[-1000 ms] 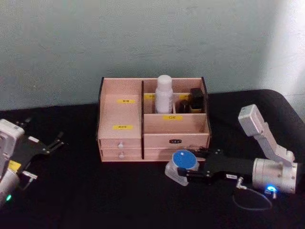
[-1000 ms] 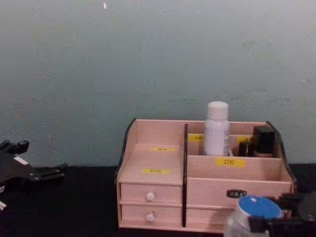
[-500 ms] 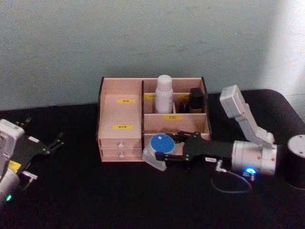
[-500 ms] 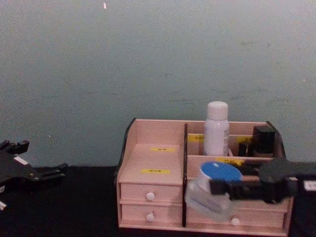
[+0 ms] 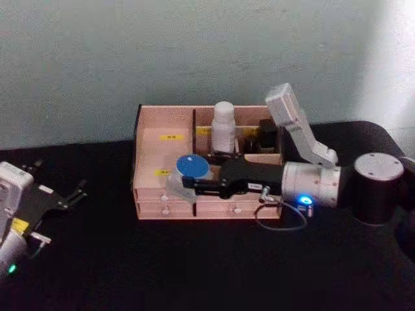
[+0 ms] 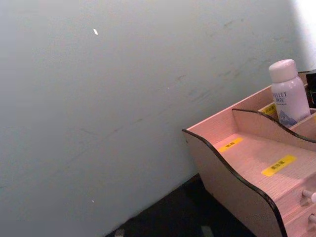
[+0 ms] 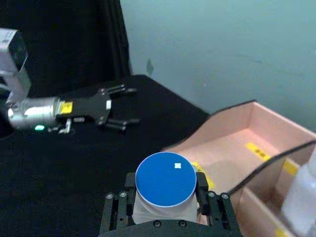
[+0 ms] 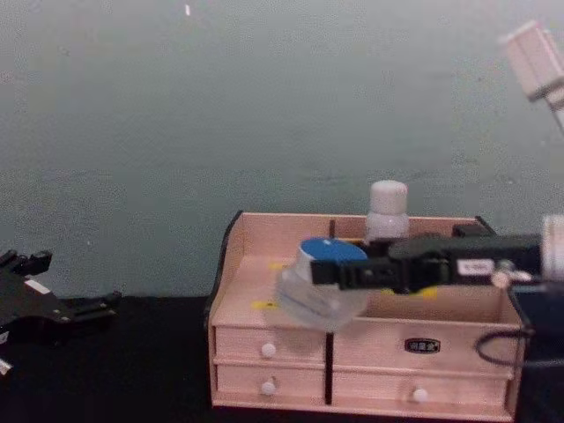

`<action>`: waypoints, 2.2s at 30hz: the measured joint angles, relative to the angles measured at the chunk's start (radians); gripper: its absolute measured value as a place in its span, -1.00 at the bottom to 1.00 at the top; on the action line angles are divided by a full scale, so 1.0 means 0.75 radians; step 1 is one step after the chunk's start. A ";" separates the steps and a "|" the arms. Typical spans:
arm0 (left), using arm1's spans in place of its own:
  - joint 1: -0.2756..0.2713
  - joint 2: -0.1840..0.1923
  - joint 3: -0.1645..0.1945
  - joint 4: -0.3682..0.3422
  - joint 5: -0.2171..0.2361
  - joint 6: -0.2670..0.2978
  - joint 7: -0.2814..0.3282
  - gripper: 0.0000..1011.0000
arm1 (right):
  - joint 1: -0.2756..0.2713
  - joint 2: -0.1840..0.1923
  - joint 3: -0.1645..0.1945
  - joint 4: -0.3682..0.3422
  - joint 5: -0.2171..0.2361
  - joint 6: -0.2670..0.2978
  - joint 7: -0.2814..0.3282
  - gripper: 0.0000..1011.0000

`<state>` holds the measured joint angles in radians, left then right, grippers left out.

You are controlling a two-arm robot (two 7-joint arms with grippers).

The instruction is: Pick up the facial cleanser and watermelon frost from the table and place them into the tiered storage box.

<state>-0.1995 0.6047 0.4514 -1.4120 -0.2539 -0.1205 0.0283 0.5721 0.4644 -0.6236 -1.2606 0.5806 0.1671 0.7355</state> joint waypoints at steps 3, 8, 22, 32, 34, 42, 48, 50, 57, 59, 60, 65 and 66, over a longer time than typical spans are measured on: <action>0.000 0.000 0.000 0.000 0.000 0.000 0.000 0.98 | 0.035 -0.034 -0.010 0.040 -0.001 0.001 -0.015 0.44; 0.000 0.000 0.000 0.000 0.000 0.000 0.000 0.98 | 0.086 -0.084 -0.024 0.099 -0.014 0.000 -0.040 0.44; 0.000 0.000 0.000 0.000 0.000 0.000 0.000 0.98 | 0.217 -0.236 -0.043 0.326 -0.097 -0.026 -0.109 0.44; 0.000 0.000 0.000 0.000 0.000 0.000 0.000 0.98 | 0.291 -0.324 -0.040 0.501 -0.148 -0.047 -0.118 0.44; 0.000 0.000 0.000 0.000 0.000 0.000 0.000 0.98 | 0.312 -0.346 -0.038 0.550 -0.163 -0.054 -0.117 0.44; 0.000 0.000 0.000 0.000 0.000 0.000 0.000 0.98 | 0.340 -0.381 -0.032 0.630 -0.200 -0.065 -0.112 0.44; 0.000 0.000 0.000 0.000 0.000 0.000 0.000 0.98 | 0.343 -0.394 -0.026 0.651 -0.221 -0.067 -0.106 0.44; 0.000 0.000 0.000 0.000 0.000 0.000 0.000 0.98 | 0.345 -0.399 -0.021 0.656 -0.230 -0.067 -0.106 0.44; 0.000 0.000 0.000 0.000 0.000 0.000 0.000 0.98 | 0.342 -0.400 -0.012 0.652 -0.245 -0.066 -0.118 0.44; 0.000 0.000 0.000 0.000 0.000 0.000 0.000 0.98 | 0.342 -0.400 -0.013 0.652 -0.245 -0.066 -0.117 0.44; 0.000 0.000 0.000 0.000 0.000 0.000 0.000 0.98 | 0.342 -0.400 -0.013 0.652 -0.245 -0.066 -0.117 0.44; 0.000 0.000 0.000 0.000 0.000 0.000 0.000 0.98 | 0.342 -0.400 -0.014 0.652 -0.243 -0.066 -0.116 0.44; 0.000 0.000 0.000 0.000 0.000 0.000 0.000 0.98 | 0.342 -0.400 -0.015 0.652 -0.243 -0.065 -0.116 0.44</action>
<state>-0.1995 0.6047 0.4514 -1.4120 -0.2539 -0.1206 0.0283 0.8283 0.1645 -0.6345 -0.7717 0.3985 0.1180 0.6486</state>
